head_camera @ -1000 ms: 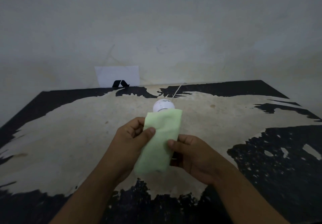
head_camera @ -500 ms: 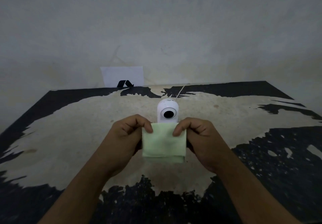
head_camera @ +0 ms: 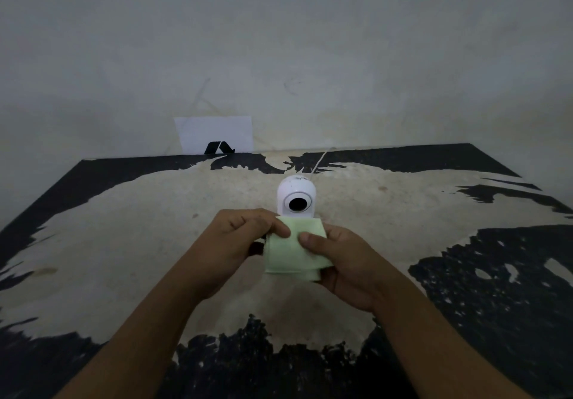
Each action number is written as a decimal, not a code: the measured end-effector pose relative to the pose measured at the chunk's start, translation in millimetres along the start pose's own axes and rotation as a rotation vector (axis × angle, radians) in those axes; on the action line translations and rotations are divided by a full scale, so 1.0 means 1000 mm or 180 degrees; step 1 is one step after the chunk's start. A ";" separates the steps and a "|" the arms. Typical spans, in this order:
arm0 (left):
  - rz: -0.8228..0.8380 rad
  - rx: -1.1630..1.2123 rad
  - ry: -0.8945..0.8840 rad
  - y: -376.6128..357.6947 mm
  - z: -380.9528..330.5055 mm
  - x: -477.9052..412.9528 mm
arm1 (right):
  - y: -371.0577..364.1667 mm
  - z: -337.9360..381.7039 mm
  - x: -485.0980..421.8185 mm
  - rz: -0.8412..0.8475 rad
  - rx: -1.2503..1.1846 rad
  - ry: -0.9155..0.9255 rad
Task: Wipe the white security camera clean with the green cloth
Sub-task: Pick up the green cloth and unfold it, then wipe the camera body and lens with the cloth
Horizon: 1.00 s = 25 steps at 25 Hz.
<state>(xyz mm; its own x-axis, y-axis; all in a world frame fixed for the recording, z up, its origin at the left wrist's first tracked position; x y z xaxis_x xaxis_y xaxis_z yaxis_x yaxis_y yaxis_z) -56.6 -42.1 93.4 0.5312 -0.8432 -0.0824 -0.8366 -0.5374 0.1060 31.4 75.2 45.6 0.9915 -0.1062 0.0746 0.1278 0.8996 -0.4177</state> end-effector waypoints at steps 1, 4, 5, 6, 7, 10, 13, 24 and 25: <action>-0.0106 -0.0142 0.0038 0.004 0.004 -0.005 | 0.006 0.000 -0.002 -0.0172 0.0094 -0.0015; -0.0651 -0.0619 0.0233 0.019 0.024 -0.017 | 0.049 0.010 -0.007 -0.1235 0.0387 0.0332; -0.0748 -0.0843 0.0286 0.022 0.033 -0.022 | 0.063 0.015 -0.008 -0.1634 0.0460 0.0467; -0.0774 -0.1115 0.0341 0.023 0.042 -0.029 | 0.076 0.019 -0.010 -0.1990 0.0542 0.0582; -0.0738 -0.1402 0.0400 0.024 0.052 -0.039 | 0.084 0.022 -0.013 -0.2263 0.0656 0.0641; -0.0493 -0.2090 0.0599 0.021 0.081 -0.073 | 0.095 0.022 -0.036 -0.2592 0.1464 0.0467; -0.0418 -0.2493 0.0840 0.018 0.096 -0.101 | 0.084 0.018 -0.057 -0.2198 0.2264 0.0277; -0.0043 -0.2886 0.0787 0.012 0.103 -0.121 | 0.050 0.024 -0.070 -0.1800 0.2860 0.0285; -0.0040 -0.2924 0.0772 0.012 0.103 -0.122 | 0.051 0.025 -0.073 -0.1780 0.2888 0.0238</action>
<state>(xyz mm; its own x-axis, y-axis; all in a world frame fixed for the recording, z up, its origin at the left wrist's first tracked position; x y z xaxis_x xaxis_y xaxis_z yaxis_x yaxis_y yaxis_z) -145.7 55.6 2.8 0.6391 -0.7615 0.1081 -0.4531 -0.2593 0.8529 -34.8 139.3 41.4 0.8002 -0.5993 -0.0217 0.5306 0.6908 0.4912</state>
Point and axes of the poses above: each hand's wrist, its own x-axis away from the middle knuckle, its own y-axis out of the back of the hand, z = x × y, the point moved 6 cm from there along -x, towards the middle knuckle, and after that the axes turned 6 degrees about z, right-handed, at the moved point
